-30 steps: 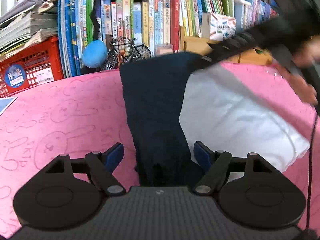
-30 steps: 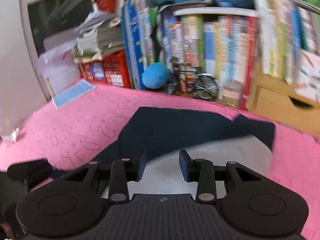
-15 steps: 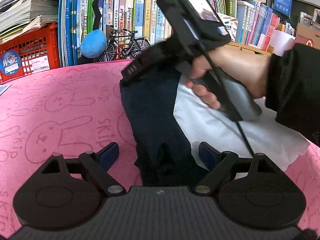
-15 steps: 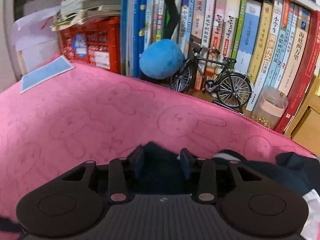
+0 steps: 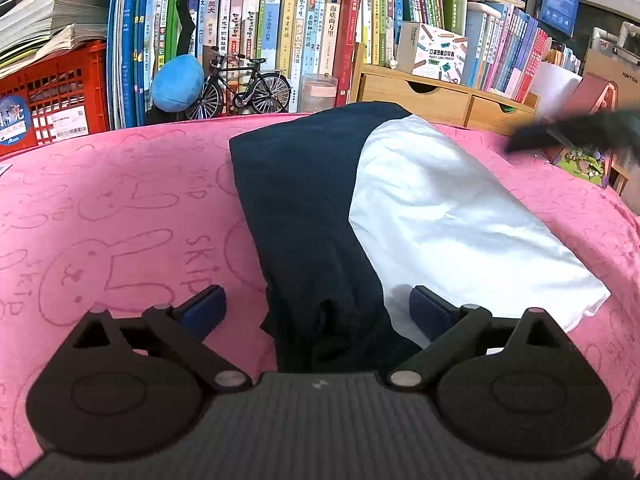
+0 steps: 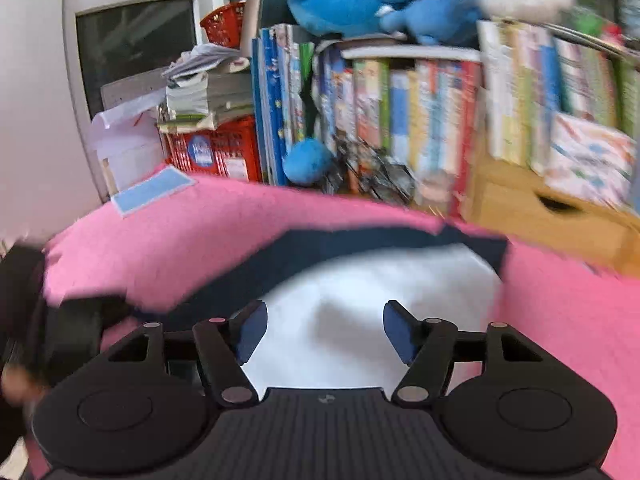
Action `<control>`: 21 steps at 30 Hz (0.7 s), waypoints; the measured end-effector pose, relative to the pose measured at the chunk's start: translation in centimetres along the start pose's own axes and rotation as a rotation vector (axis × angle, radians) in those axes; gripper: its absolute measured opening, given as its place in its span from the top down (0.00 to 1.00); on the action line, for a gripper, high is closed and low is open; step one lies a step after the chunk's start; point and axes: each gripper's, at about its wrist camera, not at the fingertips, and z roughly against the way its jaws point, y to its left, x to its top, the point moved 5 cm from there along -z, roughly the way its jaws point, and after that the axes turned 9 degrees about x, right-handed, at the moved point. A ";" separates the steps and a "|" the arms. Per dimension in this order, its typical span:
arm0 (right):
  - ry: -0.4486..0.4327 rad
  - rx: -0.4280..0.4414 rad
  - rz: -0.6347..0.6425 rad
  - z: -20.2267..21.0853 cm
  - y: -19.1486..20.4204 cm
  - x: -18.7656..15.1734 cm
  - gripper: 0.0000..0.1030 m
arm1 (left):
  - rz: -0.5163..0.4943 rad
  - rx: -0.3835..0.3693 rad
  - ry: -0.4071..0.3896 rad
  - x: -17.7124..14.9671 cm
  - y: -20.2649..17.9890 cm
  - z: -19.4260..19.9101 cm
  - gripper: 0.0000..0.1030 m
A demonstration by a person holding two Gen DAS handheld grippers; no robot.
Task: Fold clothes
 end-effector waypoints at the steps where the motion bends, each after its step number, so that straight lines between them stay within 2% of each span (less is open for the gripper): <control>1: 0.012 -0.010 -0.013 1.0 0.1 -1.4 0.37 | -0.001 0.000 0.000 0.0 -0.1 0.0 0.03; 4: 0.038 -0.082 -0.022 2.9 0.0 -5.5 0.37 | 0.002 -0.006 -0.001 -0.1 -0.1 0.0 0.02; 6: 0.025 -0.132 0.017 3.9 0.4 -7.7 0.37 | 0.007 -0.009 0.000 -0.1 0.0 0.0 0.00; 9: -0.013 -0.177 0.088 4.9 2.0 -9.7 0.30 | 0.001 0.001 0.002 -0.2 -0.1 0.0 0.00; 13: 0.017 -0.245 0.267 4.0 4.7 -11.1 0.27 | -0.004 0.006 0.002 -0.2 -0.1 0.0 0.00; 15: 0.007 -0.322 0.330 3.6 5.3 -11.3 0.23 | -0.006 0.008 0.002 -0.3 -0.1 0.0 0.00; 17: 0.007 -0.407 0.351 2.8 5.1 -11.2 0.19 | -0.013 0.014 0.003 -0.3 -0.2 -0.1 0.00; 21: 0.011 -0.515 0.326 2.3 3.6 -11.1 0.17 | -0.037 0.030 0.009 -0.5 -0.3 0.0 0.00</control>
